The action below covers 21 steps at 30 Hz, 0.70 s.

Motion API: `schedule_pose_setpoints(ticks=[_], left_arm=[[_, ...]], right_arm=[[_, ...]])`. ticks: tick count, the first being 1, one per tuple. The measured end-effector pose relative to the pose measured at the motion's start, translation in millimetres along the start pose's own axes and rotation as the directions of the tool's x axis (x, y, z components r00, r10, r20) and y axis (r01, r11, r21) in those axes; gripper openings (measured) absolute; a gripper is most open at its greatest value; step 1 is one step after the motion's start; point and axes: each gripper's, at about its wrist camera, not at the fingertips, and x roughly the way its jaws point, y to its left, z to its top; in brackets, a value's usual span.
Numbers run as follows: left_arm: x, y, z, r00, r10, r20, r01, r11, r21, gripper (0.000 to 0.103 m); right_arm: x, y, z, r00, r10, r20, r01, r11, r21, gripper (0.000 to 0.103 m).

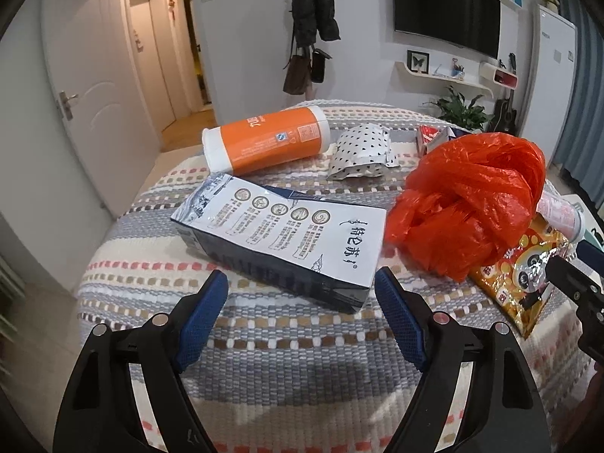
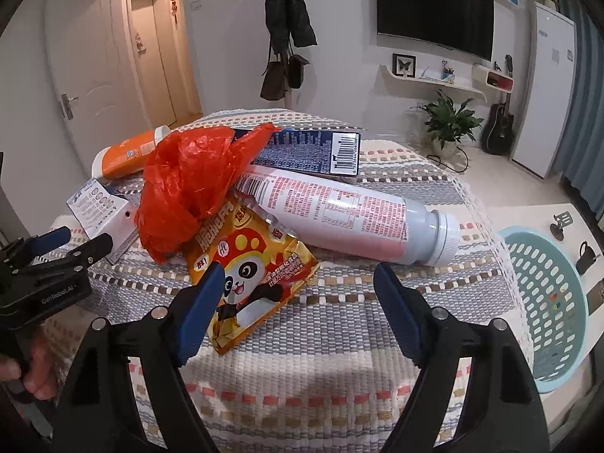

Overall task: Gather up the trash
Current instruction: 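Move both open tools back toward the table of trash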

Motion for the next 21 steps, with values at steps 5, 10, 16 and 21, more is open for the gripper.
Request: schedule_pose_setpoints(ticks=[5, 10, 16, 21], left_arm=[[-10.2, 18.9, -8.6, 1.000, -0.003, -0.003, 0.003, 0.999, -0.034, 0.078], [-20.5, 49.1, -18.3, 1.000, -0.003, -0.012, 0.002, 0.995, -0.100, 0.078], [-32.3, 87.4, -28.1, 1.000, -0.015, -0.024, 0.010, 0.982, -0.191, 0.077], [-40.4, 104.2, -19.3, 0.988, -0.155, -0.003, 0.148, 0.950, -0.277, 0.081]], right_arm=[[1.2, 4.3, -1.1, 1.000, -0.003, 0.002, 0.003, 1.000, -0.023, 0.077], [3.0, 4.6, -2.3, 1.000, 0.004, -0.003, -0.004, 1.000, -0.025, 0.077], [4.2, 8.8, -3.5, 1.000, -0.004, -0.009, 0.003, 0.999, -0.036, 0.077], [-0.6, 13.6, -3.5, 1.000, 0.002, 0.007, -0.002, 0.999, -0.053, 0.077]])
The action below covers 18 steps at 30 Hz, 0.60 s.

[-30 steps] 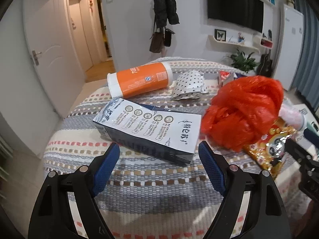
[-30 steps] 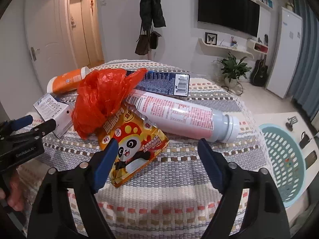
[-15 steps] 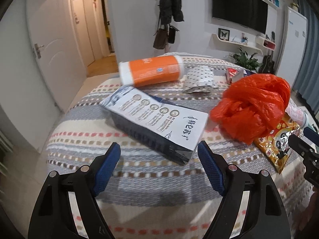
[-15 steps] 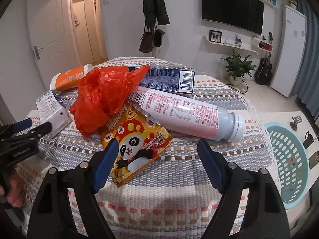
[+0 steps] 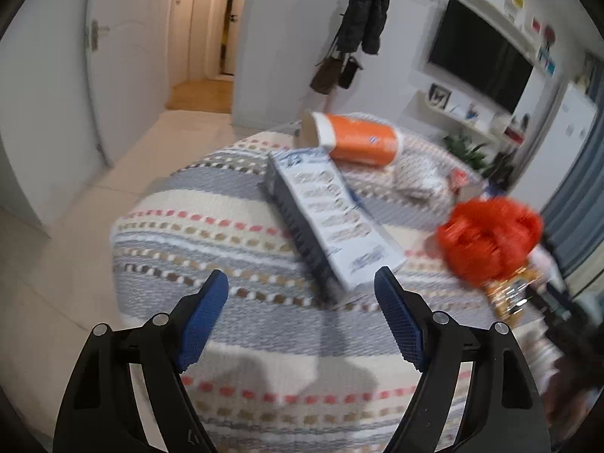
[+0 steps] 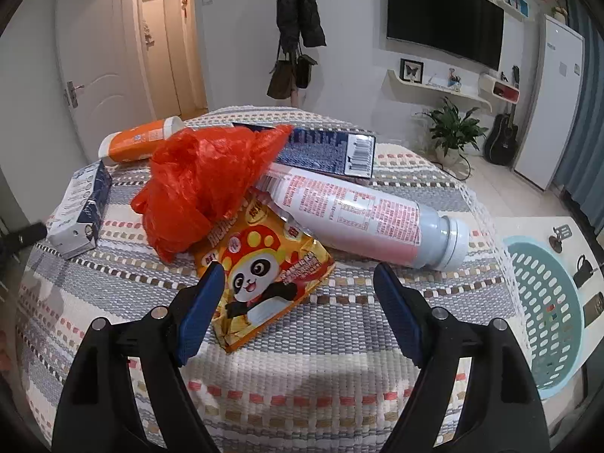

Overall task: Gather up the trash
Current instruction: 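Grasp the milk carton with the left tool while the right tool grasps the red plastic bag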

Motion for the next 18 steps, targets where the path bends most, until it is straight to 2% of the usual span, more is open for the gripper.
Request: schedule_pose_setpoints(ticks=[3, 5, 10, 18], left_arm=[[10.9, -9.6, 14.1, 0.997, -0.068, -0.043, 0.067, 0.998, -0.015, 0.084], [23.0, -17.7, 21.8, 0.996, -0.066, -0.057, 0.065, 0.998, -0.021, 0.084], [60.2, -35.5, 33.6, 0.994, 0.004, -0.113, -0.008, 0.999, -0.037, 0.084], [90.0, -49.1, 35.9, 0.984, 0.107, -0.144, -0.108, 0.994, 0.000, 0.083]], right_arm=[[-9.8, 5.9, 5.2, 0.999, 0.030, 0.017, -0.030, 0.999, -0.014, 0.077], [-18.7, 12.3, 15.4, 0.998, 0.049, 0.038, -0.048, 0.998, -0.028, 0.077], [-26.7, 25.9, 45.4, 0.995, 0.084, 0.056, -0.081, 0.995, -0.053, 0.077], [4.7, 33.7, 58.5, 0.995, 0.103, -0.013, -0.104, 0.994, -0.026, 0.078]])
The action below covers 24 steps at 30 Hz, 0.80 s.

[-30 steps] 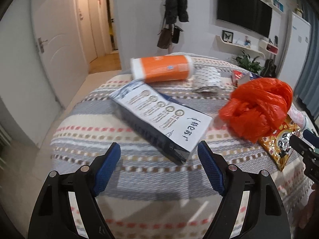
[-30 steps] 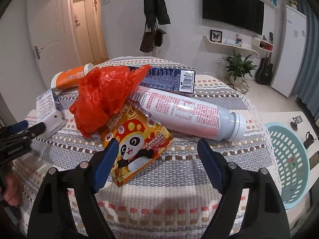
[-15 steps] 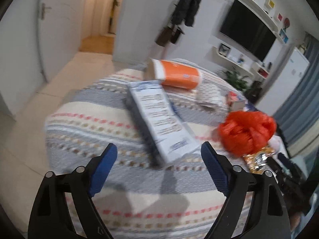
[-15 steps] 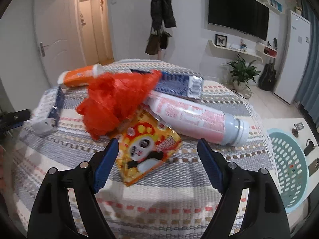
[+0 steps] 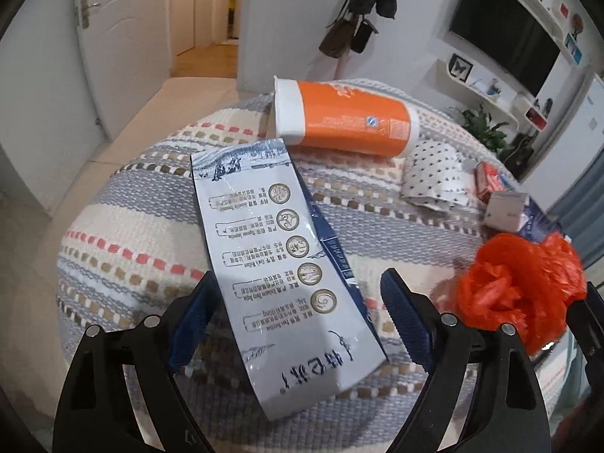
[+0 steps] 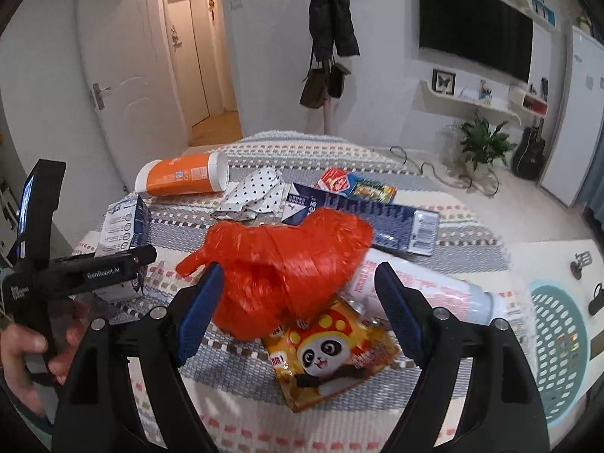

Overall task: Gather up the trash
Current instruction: 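Grasp the milk carton with the left tool while the right tool grasps the red plastic bag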

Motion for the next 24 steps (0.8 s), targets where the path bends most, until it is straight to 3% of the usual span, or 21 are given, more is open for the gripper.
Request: schedule_pose_setpoints(ticks=[7, 11, 24], left_arm=[[-1.3, -0.7, -2.4, 0.999, 0.029, 0.016, -0.030, 0.999, 0.037, 0.074], [-5.1, 6.7, -5.4, 1.000, 0.008, 0.020, -0.008, 0.999, 0.034, 0.071], [-9.0, 10.7, -8.9, 0.999, -0.002, 0.032, 0.001, 0.999, 0.053, 0.070]], right_arm=[[13.5, 3.8, -5.9, 0.999, -0.006, -0.035, 0.005, 1.000, -0.011, 0.082], [17.7, 11.8, -8.4, 0.999, -0.006, -0.049, 0.004, 0.999, -0.035, 0.083], [29.6, 24.3, -9.4, 0.998, -0.034, -0.059, 0.030, 0.997, -0.069, 0.083]])
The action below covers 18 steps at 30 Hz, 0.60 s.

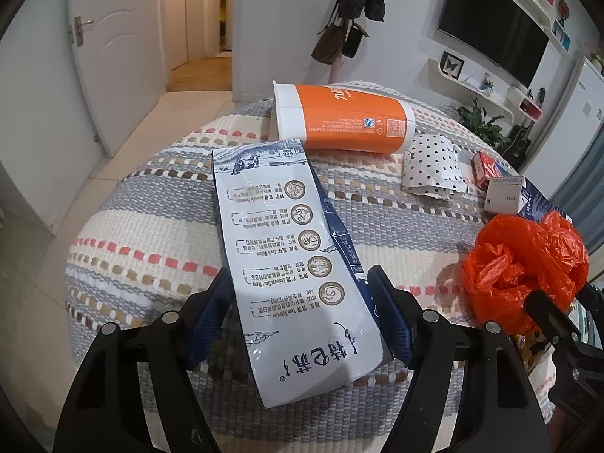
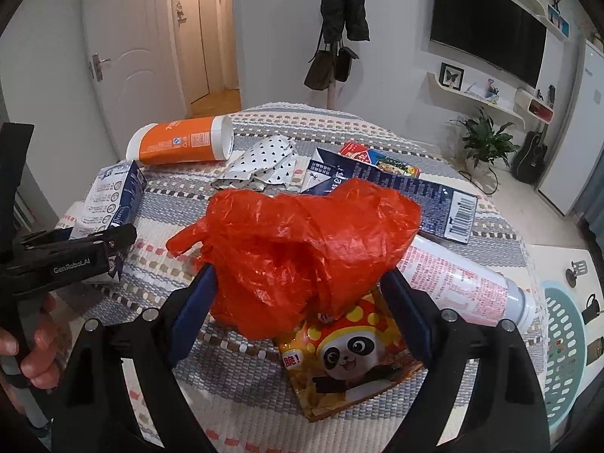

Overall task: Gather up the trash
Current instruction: 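Grasp the milk carton with the left tool while the right tool grasps the red plastic bag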

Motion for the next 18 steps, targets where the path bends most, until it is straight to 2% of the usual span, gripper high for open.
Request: schedule_pose_setpoints(ticks=[11, 17, 18], left_arm=[[-2.0, 4.8, 0.3, 1.000, -0.014, 0.003, 0.014, 1.000, -0.008, 0.069], [-2.0, 4.8, 0.5, 1.000, -0.015, 0.003, 0.015, 1.000, -0.008, 0.069], [-2.3, 5.3, 0.6, 1.000, -0.016, 0.004, 0.016, 1.000, -0.009, 0.069]], right_arm=[[3.9, -0.3, 1.1, 1.000, 0.014, -0.004, -0.013, 1.000, 0.011, 0.082], [2.5, 1.3, 0.8, 1.000, 0.024, -0.004, -0.024, 1.000, 0.006, 0.073], [1.8, 2.0, 0.7, 1.000, 0.026, -0.003, -0.026, 1.000, 0.003, 0.068]])
